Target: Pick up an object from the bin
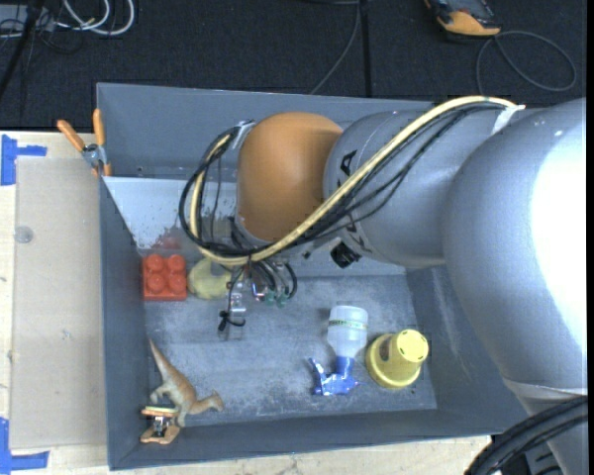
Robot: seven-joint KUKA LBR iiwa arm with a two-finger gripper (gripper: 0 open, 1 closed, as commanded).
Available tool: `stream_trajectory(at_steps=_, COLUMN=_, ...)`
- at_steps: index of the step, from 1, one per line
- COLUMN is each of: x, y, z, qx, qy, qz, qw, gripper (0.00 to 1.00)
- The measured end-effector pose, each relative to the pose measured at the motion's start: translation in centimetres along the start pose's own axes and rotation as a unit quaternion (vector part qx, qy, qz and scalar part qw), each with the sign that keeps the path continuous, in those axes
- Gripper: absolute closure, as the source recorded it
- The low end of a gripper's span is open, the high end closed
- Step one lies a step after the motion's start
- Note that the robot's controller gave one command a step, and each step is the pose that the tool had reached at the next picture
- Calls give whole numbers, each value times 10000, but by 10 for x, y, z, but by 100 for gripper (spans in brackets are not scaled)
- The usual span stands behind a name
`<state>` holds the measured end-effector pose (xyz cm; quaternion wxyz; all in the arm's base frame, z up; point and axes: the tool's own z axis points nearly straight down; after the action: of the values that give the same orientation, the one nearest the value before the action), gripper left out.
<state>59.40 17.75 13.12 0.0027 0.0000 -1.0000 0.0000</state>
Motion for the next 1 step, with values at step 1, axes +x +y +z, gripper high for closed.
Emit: stream_trajectory(at_steps=1, x=2, y=-59, z=-4, qx=1, qy=-4, qz=442, qw=9990, gripper=100)
